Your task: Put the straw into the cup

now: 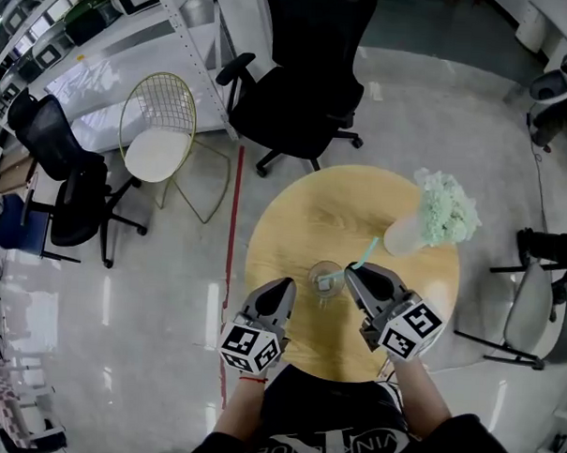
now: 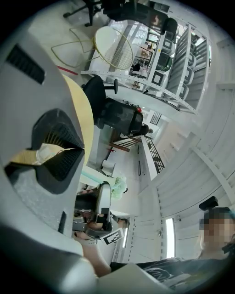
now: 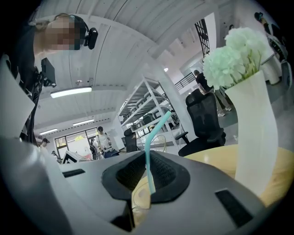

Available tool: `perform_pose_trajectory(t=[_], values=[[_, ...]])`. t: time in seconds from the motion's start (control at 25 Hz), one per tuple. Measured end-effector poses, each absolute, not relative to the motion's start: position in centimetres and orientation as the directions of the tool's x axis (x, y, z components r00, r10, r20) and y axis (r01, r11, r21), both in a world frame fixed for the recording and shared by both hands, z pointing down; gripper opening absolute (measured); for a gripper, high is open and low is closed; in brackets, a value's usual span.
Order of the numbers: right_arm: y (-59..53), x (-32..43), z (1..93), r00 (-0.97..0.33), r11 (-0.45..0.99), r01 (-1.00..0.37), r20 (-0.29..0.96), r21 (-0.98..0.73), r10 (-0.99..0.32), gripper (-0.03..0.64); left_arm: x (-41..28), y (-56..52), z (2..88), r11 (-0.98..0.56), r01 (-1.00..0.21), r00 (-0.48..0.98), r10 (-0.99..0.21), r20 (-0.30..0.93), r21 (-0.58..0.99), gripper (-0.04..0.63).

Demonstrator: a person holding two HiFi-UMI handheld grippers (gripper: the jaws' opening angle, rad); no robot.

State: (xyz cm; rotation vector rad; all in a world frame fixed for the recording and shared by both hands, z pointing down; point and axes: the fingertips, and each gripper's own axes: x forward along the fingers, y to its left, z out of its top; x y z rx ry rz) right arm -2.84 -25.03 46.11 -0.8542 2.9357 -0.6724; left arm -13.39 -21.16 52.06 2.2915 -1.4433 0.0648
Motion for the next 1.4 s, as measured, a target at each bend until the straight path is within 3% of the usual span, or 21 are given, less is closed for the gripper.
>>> perform_pose_trajectory(t=[1.4], values=[[-25.6, -2.6, 50.1, -0.811, 0.674, -0.56, 0.15, -0.483, -0.566, 0.028, -14.0, -22.3, 54.7, -0.391, -0.841, 0.511, -0.799, 0.316, 0.373, 0.014]])
